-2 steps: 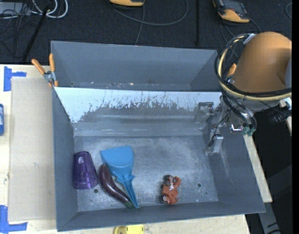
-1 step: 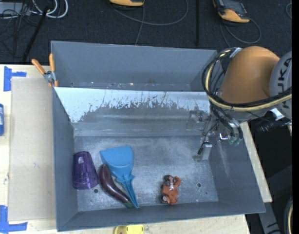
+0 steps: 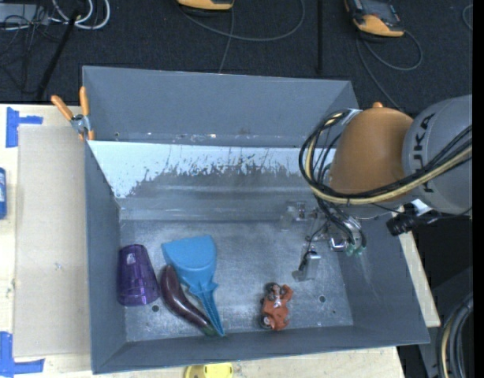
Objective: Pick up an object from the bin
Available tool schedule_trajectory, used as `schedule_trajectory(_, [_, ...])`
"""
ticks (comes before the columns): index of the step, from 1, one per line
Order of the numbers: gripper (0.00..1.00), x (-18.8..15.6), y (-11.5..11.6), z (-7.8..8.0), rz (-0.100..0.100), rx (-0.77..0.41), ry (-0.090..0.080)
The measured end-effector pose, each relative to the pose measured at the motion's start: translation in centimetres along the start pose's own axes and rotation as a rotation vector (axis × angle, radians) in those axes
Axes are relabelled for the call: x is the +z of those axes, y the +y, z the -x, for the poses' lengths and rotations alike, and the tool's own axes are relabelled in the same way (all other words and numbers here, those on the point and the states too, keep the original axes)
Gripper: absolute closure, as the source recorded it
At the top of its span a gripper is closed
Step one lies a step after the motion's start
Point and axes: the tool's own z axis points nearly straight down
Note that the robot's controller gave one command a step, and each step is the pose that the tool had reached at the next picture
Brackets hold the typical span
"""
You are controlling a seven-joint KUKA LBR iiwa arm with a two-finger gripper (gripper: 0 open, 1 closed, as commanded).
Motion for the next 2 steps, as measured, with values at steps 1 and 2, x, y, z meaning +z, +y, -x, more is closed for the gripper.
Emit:
schedule_trajectory(1, [0.00, 3.5, 1.5, -3.3, 0.001, -0.085, 0.007])
schedule_trajectory(2, [0.00, 6.0, 2.1, -4.3, 0.000, -0.211, 0.006])
